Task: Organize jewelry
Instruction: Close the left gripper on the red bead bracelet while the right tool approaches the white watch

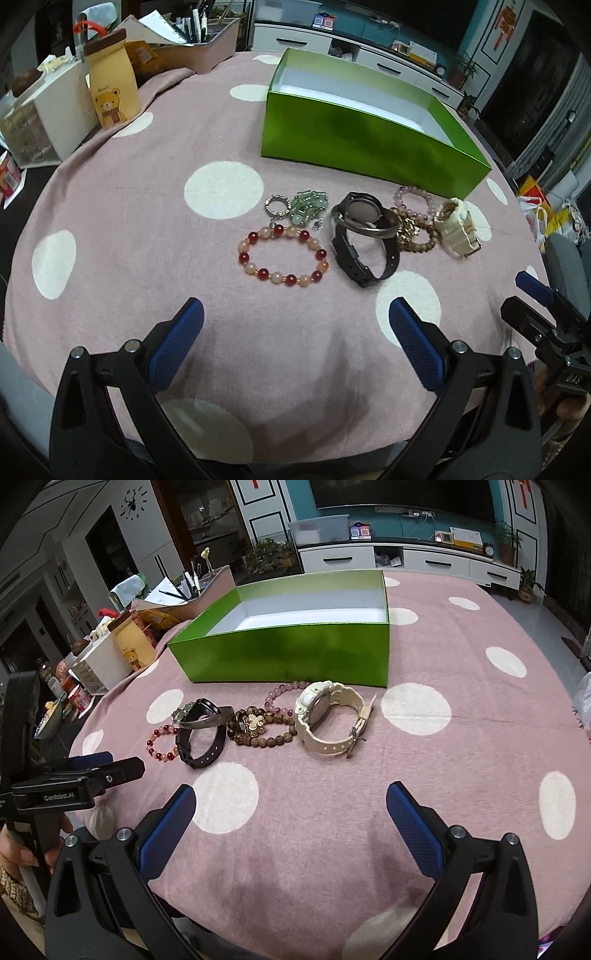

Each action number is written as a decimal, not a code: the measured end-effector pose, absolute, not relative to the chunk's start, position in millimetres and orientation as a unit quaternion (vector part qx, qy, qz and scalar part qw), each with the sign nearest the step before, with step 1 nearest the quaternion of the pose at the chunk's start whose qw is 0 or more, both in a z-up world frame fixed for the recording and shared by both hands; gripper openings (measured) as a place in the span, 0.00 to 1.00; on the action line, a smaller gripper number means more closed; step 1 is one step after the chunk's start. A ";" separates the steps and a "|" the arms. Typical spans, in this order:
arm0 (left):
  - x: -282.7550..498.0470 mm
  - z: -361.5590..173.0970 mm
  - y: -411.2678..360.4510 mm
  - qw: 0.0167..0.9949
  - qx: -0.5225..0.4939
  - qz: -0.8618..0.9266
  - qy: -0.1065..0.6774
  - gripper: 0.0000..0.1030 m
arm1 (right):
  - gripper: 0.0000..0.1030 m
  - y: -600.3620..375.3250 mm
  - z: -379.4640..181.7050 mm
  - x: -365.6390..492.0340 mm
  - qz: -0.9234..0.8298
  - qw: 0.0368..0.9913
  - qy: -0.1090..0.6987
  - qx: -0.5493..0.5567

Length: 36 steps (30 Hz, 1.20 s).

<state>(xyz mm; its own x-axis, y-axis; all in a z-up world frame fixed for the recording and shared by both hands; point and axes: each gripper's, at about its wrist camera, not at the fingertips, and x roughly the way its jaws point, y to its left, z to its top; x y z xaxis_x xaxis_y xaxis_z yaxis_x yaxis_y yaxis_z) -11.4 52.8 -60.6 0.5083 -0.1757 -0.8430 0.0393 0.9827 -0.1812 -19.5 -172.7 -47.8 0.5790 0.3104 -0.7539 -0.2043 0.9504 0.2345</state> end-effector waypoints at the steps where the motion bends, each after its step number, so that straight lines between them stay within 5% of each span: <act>1: -10.7 -61.3 53.5 0.866 -0.072 -0.062 0.490 0.97 | 0.99 -171.1 -48.5 -18.7 0.148 0.887 0.433 0.059; 14: 15.9 -75.3 72.0 0.866 -0.078 -0.031 0.492 0.73 | 0.88 -182.6 -50.7 -4.2 0.139 0.893 0.422 0.067; 19: 30.1 -83.3 69.7 0.869 -0.049 -0.013 0.493 0.53 | 0.79 -184.6 -51.1 6.0 0.131 0.896 0.420 0.062; 25: 34.7 -87.1 61.2 0.877 0.000 -0.017 0.481 0.45 | 0.73 -175.1 -55.6 17.9 0.141 0.895 0.421 0.030; 31: 34.0 -84.2 58.5 0.879 0.004 -0.030 0.476 0.14 | 0.55 -161.9 -66.9 33.3 0.149 0.889 0.432 -0.014; 36: 37.8 -84.0 66.2 0.877 -0.019 -0.042 0.479 0.10 | 0.31 -149.7 -77.1 39.9 0.159 0.882 0.439 -0.057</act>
